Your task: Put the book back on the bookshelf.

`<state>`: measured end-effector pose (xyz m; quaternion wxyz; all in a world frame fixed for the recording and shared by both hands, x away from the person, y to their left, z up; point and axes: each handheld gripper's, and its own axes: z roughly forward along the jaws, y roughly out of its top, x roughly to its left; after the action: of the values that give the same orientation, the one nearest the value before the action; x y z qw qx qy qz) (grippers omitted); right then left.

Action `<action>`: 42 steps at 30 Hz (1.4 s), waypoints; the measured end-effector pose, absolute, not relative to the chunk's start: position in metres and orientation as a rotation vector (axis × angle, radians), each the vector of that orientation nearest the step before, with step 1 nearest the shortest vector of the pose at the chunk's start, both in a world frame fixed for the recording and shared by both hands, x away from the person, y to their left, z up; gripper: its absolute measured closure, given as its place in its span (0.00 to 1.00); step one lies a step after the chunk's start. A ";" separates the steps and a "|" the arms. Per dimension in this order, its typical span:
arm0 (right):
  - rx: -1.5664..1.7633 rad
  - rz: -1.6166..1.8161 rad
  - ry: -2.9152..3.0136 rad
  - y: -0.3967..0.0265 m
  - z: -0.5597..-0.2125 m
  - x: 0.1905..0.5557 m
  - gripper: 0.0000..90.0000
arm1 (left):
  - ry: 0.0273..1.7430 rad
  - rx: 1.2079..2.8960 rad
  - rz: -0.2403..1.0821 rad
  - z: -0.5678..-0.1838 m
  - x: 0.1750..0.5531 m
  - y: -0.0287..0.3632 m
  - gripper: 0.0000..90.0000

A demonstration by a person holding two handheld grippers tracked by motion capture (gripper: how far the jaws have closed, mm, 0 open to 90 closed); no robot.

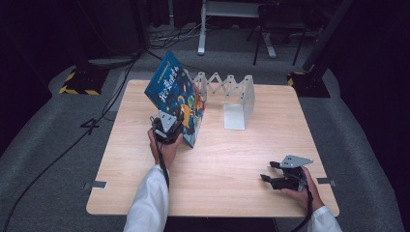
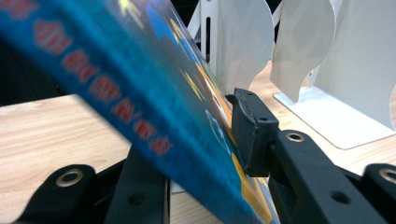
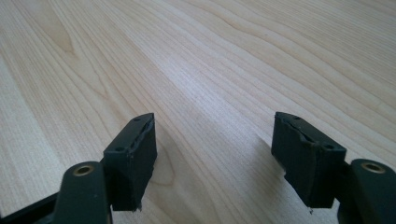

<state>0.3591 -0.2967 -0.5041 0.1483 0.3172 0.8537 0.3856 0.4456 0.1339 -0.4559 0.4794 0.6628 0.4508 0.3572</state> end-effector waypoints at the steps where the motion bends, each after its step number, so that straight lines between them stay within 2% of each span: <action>1: 0.912 1.112 2.455 -0.297 -0.504 0.359 0.35 | 1.098 1.621 0.872 -0.456 0.446 0.134 0.74; 4: 0.913 1.108 2.455 -0.297 -0.504 0.359 0.35 | 1.092 1.635 0.869 -0.456 0.446 0.134 0.72; 6: 0.912 1.111 2.455 -0.297 -0.504 0.359 0.35 | 1.081 1.639 0.860 -0.455 0.444 0.135 0.64; 9: 0.912 1.113 2.456 -0.297 -0.504 0.359 0.35 | 1.060 1.664 0.810 -0.452 0.443 0.137 0.58; 20: 0.915 1.108 2.458 -0.297 -0.504 0.360 0.34 | 1.026 1.731 0.720 -0.440 0.436 0.147 0.45; 22: 0.916 1.107 2.459 -0.297 -0.504 0.360 0.34 | 1.026 1.767 0.707 -0.440 0.434 0.148 0.40; 26: 0.916 1.102 2.459 -0.297 -0.504 0.360 0.33 | 0.994 1.801 0.708 -0.437 0.430 0.151 0.38; 32: 0.931 1.098 2.458 -0.296 -0.503 0.360 0.33 | 0.982 1.860 0.657 -0.433 0.428 0.153 0.29; 42: 0.969 1.088 2.458 -0.297 -0.502 0.362 0.30 | 0.947 1.877 0.619 -0.428 0.421 0.160 0.22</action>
<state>0.3618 -0.2975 -0.5022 0.1417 0.3357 0.8516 0.3768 0.4209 0.1601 -0.4285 0.4574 0.7616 0.3845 0.2510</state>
